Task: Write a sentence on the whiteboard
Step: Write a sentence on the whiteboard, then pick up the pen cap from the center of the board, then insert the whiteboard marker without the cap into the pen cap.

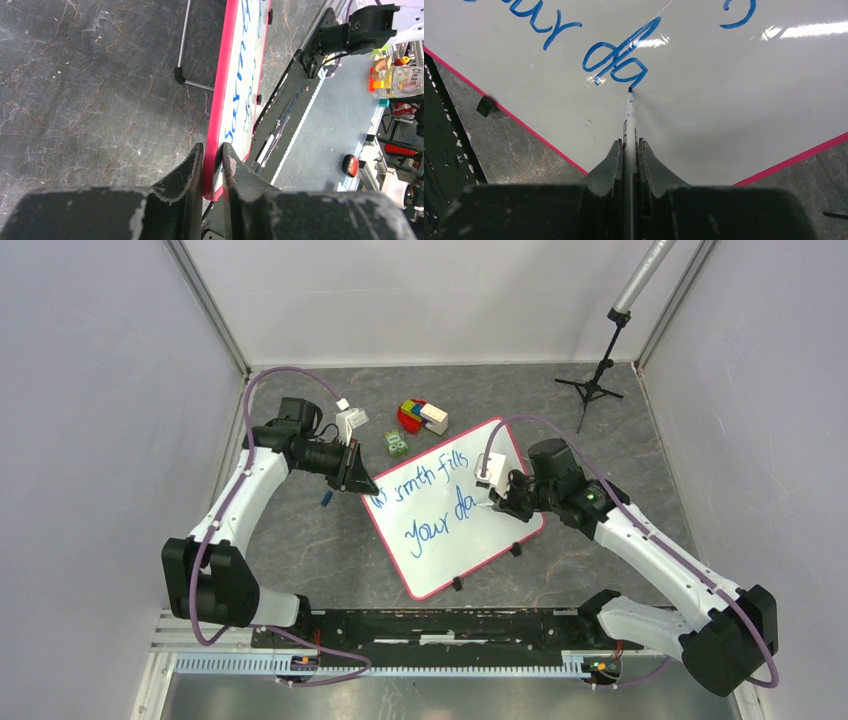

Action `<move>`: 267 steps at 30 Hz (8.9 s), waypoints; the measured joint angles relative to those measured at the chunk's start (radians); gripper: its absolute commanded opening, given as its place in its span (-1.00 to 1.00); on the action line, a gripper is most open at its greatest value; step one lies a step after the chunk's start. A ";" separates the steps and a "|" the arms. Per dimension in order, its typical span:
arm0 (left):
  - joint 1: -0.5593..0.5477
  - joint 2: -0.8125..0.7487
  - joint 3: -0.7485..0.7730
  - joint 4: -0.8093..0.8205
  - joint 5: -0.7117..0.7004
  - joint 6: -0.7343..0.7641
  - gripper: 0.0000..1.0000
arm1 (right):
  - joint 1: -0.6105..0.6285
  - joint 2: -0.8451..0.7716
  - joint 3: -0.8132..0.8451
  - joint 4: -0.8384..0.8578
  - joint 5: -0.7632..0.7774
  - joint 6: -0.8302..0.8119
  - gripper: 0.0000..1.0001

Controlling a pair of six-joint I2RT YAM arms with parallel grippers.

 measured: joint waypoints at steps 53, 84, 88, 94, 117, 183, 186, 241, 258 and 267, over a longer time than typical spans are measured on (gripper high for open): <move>0.000 0.000 0.000 0.000 0.000 0.000 -0.95 | -0.051 0.078 0.133 -0.026 0.058 -0.034 -1.00; 0.000 0.000 0.001 -0.001 0.000 0.000 -0.95 | -0.049 0.015 0.013 -0.123 -0.045 -0.084 -1.00; -0.002 0.000 0.002 -0.002 0.000 0.000 -0.95 | -0.024 0.015 0.011 -0.126 -0.055 -0.082 -1.00; -0.003 0.000 0.004 -0.004 0.000 0.000 -0.95 | 0.031 0.043 0.023 -0.124 -0.060 -0.065 -1.00; -0.005 0.000 0.006 -0.005 -0.001 0.000 -0.95 | -0.049 -0.022 0.048 -0.174 0.032 -0.069 -1.00; 0.173 0.219 -0.158 0.220 -0.625 0.261 0.20 | -0.565 0.033 0.083 0.016 -0.586 0.200 -1.00; 0.154 0.268 -0.159 0.269 -0.664 0.260 0.16 | -0.591 0.033 0.081 0.017 -0.592 0.199 -1.00; -0.690 0.246 0.360 -0.001 -0.589 0.215 -0.95 | -0.780 0.040 -0.081 -0.349 -0.829 -0.165 -1.00; -0.887 0.287 0.329 0.169 -0.713 0.274 -0.95 | -0.701 0.135 -0.070 -0.579 -0.974 -0.389 -1.00; -0.892 0.287 0.290 0.186 -0.721 0.277 -0.95 | -0.677 0.157 -0.070 -0.594 -1.010 -0.412 -1.00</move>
